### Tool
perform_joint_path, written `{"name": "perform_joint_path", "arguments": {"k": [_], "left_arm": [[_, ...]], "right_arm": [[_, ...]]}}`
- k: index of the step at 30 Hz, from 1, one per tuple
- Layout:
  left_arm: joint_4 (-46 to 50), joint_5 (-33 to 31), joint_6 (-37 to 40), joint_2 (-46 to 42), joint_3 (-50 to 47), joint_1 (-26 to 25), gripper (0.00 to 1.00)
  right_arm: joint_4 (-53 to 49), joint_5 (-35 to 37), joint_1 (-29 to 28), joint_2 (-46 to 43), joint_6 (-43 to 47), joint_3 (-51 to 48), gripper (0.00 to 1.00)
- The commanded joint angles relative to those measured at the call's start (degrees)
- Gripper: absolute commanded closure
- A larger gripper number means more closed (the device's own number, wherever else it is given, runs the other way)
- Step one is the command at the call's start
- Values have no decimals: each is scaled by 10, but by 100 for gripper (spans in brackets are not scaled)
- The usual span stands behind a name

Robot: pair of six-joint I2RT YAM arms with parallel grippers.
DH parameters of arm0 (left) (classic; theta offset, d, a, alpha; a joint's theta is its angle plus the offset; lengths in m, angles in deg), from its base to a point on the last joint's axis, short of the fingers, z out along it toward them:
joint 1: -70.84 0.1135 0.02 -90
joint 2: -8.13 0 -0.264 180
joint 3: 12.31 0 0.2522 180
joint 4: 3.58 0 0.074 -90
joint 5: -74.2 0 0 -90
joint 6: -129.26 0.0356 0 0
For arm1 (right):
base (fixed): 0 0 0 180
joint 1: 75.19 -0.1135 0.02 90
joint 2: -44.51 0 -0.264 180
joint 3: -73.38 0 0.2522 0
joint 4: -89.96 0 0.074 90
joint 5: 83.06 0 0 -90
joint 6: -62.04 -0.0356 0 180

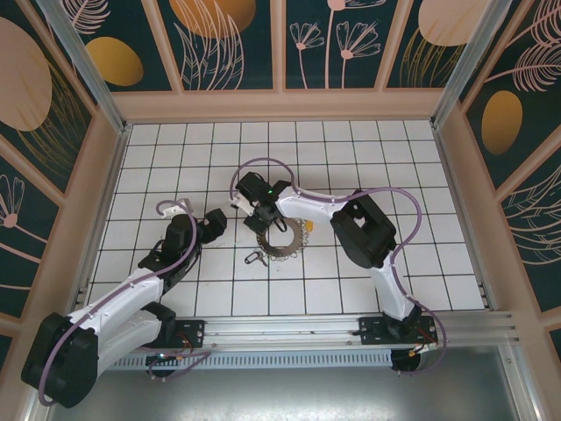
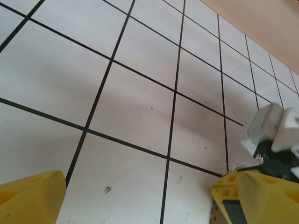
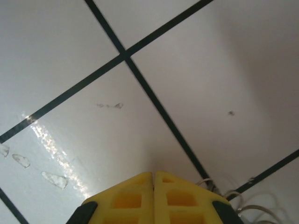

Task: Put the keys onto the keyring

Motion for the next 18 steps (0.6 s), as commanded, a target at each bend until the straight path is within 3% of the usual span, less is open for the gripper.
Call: {"name": "perform_joint_path", "arguments": {"k": [1, 4, 11, 18], "left_arm": [[-15, 8, 11, -13, 2, 3, 7], [-13, 10, 14, -16, 2, 3, 7], [-15, 16, 20, -18, 3, 3, 7], [-9, 15, 25, -29, 3, 3, 7]], "right_arm": [[-15, 17, 3, 10, -7, 7, 100], [-18, 22, 3, 8, -7, 8, 100], [-19, 10, 4, 4, -7, -1, 89], [-26, 13, 4, 12, -9, 0, 88]]}}
